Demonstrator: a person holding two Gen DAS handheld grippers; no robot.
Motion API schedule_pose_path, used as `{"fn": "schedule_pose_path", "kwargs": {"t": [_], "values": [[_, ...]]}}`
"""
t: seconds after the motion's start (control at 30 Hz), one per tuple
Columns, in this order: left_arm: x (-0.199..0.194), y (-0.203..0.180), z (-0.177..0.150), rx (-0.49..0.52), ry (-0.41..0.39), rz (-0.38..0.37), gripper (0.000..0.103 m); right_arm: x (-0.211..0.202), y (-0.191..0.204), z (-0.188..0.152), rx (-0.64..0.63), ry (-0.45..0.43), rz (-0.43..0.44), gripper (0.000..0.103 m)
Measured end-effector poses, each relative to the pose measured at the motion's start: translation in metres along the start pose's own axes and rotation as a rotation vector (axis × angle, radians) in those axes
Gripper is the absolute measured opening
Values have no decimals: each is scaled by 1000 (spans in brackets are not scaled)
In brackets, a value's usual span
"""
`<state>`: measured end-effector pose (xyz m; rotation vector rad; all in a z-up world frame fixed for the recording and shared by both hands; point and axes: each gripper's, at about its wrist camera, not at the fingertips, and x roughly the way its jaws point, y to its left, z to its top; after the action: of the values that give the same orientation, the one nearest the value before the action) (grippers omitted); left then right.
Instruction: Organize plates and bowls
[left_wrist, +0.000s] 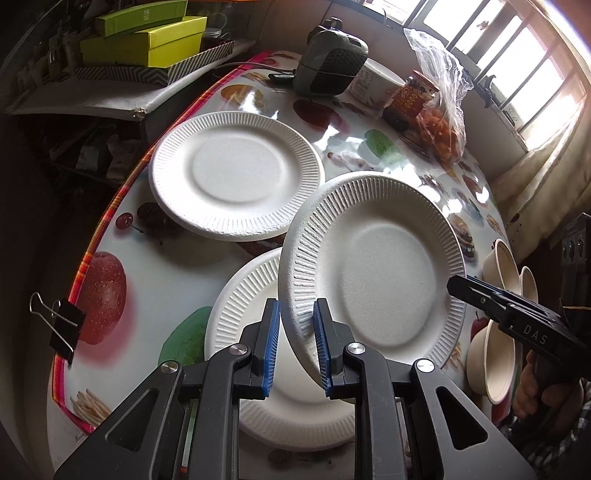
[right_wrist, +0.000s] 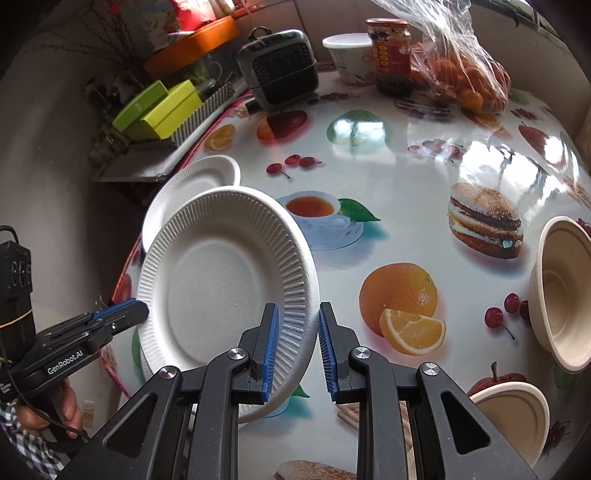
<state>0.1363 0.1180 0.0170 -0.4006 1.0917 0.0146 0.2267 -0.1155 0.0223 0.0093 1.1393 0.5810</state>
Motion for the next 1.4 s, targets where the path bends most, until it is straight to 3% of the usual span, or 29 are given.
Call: {"fn": "schedule_pose_path", "kwargs": {"t": [0.63,1.4], "values": [[-3,36,-32,-49,16,18,20,24,27,-24,-37,50,22,21],[-1,43,-45,-53,30,22,20,36,35,-34,-69,75,-6,23]]}}
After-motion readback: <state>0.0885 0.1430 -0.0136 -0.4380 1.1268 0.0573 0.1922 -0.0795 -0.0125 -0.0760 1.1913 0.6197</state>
